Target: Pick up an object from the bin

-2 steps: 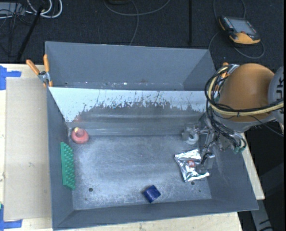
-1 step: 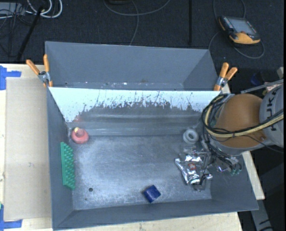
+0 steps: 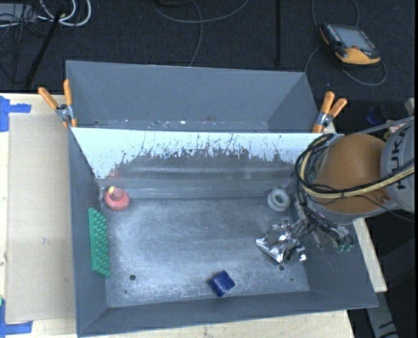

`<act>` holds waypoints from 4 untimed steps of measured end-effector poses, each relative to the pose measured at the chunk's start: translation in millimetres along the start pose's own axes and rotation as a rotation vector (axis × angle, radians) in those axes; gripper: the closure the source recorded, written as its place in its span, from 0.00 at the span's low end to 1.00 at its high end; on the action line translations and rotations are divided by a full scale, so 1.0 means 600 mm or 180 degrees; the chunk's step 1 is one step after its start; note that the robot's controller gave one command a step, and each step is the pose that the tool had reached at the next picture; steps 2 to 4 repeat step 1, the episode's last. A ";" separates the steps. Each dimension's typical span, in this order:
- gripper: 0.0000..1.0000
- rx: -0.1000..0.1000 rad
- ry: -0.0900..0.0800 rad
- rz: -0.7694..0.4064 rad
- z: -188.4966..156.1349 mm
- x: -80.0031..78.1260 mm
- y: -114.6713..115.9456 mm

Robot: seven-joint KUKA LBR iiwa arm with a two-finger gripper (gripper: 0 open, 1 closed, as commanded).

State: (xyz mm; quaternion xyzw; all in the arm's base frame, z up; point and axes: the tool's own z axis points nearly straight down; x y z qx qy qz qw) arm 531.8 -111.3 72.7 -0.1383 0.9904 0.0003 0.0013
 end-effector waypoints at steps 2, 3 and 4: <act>1.00 0.0013 -0.0020 -0.0160 -0.312 0.001 0.030; 1.00 0.0013 -0.0020 -0.0160 -0.312 0.001 0.030; 1.00 0.0013 -0.0020 -0.0160 -0.312 0.001 0.030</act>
Offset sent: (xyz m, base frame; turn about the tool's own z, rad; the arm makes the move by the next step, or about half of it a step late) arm -0.0084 0.0154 0.1830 -0.0505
